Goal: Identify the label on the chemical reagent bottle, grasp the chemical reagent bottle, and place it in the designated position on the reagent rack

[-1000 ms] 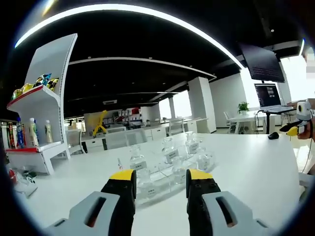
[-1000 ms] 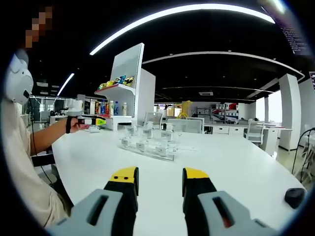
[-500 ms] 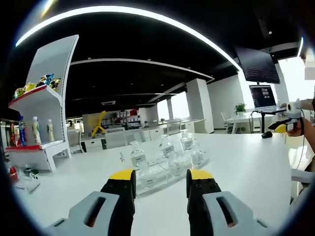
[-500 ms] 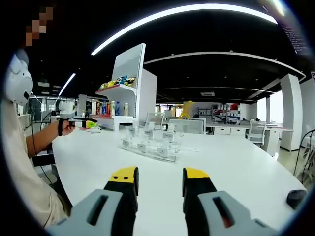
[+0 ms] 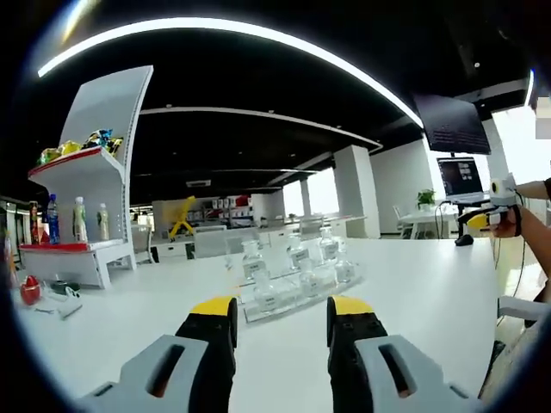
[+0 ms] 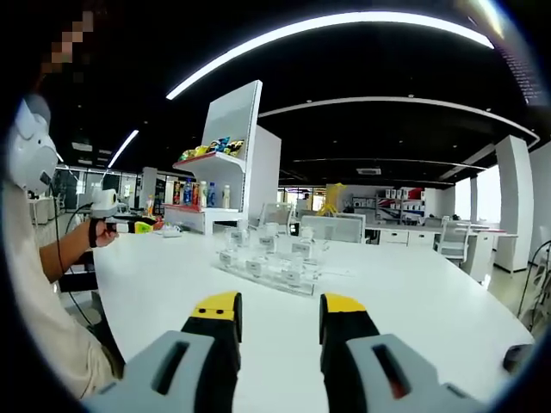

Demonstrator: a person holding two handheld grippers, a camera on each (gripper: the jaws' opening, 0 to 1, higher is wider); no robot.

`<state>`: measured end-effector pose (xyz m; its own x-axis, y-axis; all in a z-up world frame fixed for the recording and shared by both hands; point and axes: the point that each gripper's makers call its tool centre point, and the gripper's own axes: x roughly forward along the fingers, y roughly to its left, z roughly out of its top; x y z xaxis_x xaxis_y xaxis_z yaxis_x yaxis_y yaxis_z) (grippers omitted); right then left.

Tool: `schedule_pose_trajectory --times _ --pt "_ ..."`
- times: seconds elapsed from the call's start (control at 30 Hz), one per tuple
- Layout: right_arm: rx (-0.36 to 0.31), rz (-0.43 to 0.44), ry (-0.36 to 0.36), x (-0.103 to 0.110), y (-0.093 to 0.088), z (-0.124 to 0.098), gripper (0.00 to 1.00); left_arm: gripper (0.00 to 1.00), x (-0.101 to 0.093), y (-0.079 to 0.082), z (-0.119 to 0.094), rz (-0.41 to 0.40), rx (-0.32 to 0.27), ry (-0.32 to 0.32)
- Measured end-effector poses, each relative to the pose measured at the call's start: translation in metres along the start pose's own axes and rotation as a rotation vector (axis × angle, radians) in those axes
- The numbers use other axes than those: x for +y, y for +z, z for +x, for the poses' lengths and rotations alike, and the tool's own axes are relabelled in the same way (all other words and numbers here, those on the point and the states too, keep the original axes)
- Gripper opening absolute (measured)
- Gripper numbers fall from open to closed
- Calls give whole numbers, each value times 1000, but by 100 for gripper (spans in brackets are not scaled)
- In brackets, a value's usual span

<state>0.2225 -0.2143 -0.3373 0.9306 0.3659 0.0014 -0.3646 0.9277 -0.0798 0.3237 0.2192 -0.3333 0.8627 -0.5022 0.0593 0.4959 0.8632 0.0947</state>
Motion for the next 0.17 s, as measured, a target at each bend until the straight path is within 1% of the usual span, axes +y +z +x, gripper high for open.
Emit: schedule_pose_trajectory --times 0.17 --pt "-4 -2 -5 0 2 -3 36 42 -1 5 -14 15 -16 -3"
